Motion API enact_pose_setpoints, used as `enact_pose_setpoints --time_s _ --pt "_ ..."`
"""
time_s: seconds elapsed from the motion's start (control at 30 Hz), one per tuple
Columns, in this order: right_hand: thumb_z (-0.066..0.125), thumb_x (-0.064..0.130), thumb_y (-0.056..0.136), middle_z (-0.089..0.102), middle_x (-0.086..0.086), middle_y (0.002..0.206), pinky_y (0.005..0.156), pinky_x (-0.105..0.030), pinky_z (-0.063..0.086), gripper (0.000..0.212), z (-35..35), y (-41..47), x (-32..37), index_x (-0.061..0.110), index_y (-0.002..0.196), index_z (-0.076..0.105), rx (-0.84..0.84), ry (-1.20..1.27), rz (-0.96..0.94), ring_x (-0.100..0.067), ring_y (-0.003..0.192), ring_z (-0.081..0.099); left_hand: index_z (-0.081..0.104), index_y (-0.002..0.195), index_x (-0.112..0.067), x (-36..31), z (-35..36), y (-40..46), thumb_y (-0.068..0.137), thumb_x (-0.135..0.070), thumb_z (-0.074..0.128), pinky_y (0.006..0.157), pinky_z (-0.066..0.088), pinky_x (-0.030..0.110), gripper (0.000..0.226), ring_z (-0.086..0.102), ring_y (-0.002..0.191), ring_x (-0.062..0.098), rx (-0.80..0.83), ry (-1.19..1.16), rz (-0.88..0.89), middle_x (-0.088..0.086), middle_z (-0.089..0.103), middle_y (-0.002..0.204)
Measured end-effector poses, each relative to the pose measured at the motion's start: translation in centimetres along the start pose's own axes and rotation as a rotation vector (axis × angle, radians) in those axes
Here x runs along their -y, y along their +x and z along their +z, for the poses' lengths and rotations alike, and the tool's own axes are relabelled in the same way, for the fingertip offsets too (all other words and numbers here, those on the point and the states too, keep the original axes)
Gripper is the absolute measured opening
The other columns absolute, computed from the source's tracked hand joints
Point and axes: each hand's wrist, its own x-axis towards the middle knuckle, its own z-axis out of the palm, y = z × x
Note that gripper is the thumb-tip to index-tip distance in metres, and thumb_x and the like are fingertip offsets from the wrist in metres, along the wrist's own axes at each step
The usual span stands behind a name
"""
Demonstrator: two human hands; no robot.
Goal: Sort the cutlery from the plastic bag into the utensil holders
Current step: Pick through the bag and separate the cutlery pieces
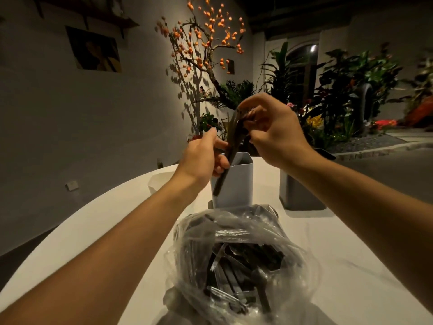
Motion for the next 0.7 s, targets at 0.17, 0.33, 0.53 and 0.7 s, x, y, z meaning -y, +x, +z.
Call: enact_pose_setpoints --time_s 0.17,0.33,0.53,0.7 --pt "0.058 0.014 0.093 0.065 -0.004 0.102 0.071 -0.023 0.058 0.028 0.5 2.6 -0.9 0.005 0.118 0.056 -0.157 -0.233 -0.319 -0.014 0.089 0.065 0.071 0.101 -0.012 -0.6 0.9 3.5 0.107 -0.051 0.018 0.097 0.052 0.044 0.066 0.071 0.097 0.026 0.050 -0.085 -0.021 0.008 0.077 0.092" --pt "0.056 0.014 0.091 0.067 -0.013 0.106 0.072 -0.034 0.061 0.031 1.8 5.2 -4.0 0.000 0.119 0.057 -0.133 -0.423 -0.468 -0.025 0.090 0.067 0.069 0.106 -0.017 0.6 1.3 7.6 0.105 -0.057 0.018 0.099 0.052 0.042 0.065 0.071 0.101 0.024 0.087 -0.135 -0.103 0.006 0.077 0.099" --pt "0.067 0.008 0.090 0.068 -0.008 0.108 0.075 -0.048 0.059 0.037 5.6 5.0 -9.9 0.015 0.123 0.053 0.131 -0.511 -0.131 -0.028 0.094 0.067 0.041 0.147 -0.009 4.9 1.3 9.7 0.103 -0.061 0.021 0.081 0.061 0.039 0.071 0.074 0.086 0.028 0.081 -0.083 -0.299 0.016 0.072 0.094" --pt "0.070 0.001 0.087 0.065 0.000 0.113 0.082 -0.042 0.059 0.051 5.5 3.8 -11.6 0.022 0.130 0.054 0.263 -0.596 0.042 -0.020 0.099 0.063 0.046 0.140 -0.006 5.3 0.0 9.4 0.107 -0.053 0.022 0.076 0.062 0.036 0.062 0.074 0.084 0.028 -0.047 -0.094 -0.228 0.017 0.072 0.094"
